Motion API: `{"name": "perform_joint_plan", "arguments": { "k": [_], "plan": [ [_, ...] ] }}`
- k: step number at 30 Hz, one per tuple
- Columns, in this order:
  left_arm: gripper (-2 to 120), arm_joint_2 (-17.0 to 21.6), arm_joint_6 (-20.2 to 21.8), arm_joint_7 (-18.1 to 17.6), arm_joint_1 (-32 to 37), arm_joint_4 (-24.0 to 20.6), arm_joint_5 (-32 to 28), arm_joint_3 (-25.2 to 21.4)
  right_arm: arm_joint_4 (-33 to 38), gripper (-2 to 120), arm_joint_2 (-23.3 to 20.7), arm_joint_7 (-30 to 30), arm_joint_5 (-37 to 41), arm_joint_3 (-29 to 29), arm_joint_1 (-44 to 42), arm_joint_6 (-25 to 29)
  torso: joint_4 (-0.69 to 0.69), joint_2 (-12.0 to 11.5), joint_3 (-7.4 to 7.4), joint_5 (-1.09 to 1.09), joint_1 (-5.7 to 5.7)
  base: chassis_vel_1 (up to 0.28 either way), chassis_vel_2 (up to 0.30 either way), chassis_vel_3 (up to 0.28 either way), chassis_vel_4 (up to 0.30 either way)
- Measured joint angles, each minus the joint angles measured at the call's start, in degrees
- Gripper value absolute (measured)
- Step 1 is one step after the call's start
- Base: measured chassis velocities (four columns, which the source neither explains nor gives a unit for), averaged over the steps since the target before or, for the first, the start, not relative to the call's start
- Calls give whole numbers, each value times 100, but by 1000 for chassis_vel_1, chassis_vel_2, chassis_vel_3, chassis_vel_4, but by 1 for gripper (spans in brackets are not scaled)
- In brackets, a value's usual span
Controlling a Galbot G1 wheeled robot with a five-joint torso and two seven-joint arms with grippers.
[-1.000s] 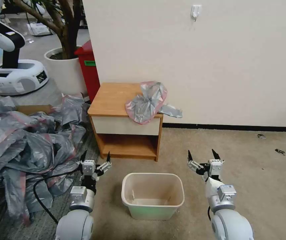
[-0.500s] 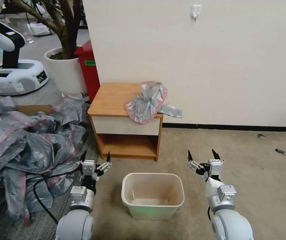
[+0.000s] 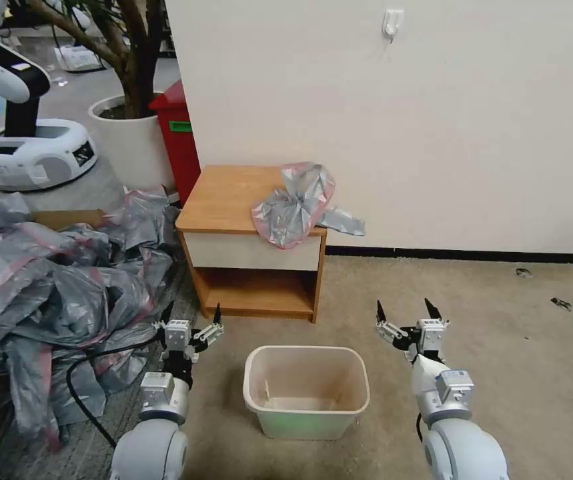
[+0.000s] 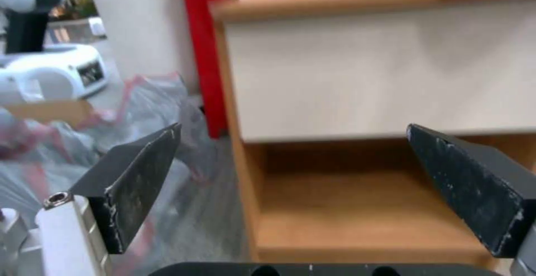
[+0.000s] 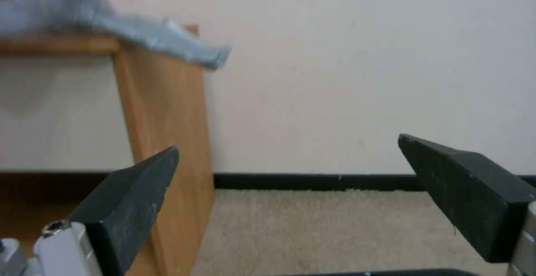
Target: Pick up the garbage bag from the table and place it over the trash can.
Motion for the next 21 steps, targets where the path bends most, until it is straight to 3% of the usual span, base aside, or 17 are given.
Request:
{"name": "perform_joint_plan", "arguments": {
  "k": [2,6,7,11,12,15,21],
  "plan": [
    [100,60,83,-12,13,-106,-74,-42,112,100,24,10,30,30,-60,-24,0,0,0,2,0,0,0,0,0],
    [100,591,833,-96,135,-1024,-740,-391,1037,100,233,110,278,304,-543,-219,0,0,0,0,0,0,0,0,0],
    [100,591,833,-96,135,-1024,-740,-391,1037,100,233,110,278,304,-543,-219,0,0,0,0,0,0,0,0,0],
    [100,1044,1475,-170,235,-1813,-1314,-694,1859,100,418,197,495,548,-975,-396,0,0,0,-1,0,0,0,0,0],
    [100,1044,1475,-170,235,-1813,-1314,-694,1859,100,418,197,495,548,-975,-396,0,0,0,-1,0,0,0,0,0],
    [100,1389,1953,-223,313,-2396,-1744,-922,2235,100,498,234,594,656,-1169,-475,-1,0,0,-1,0,0,0,0,0],
    [100,1463,2344,-420,442,-2546,-1868,-991,2262,100,511,243,613,653,-1186,-492,0,0,0,-2,0,0,0,0,0]
  ]
}}
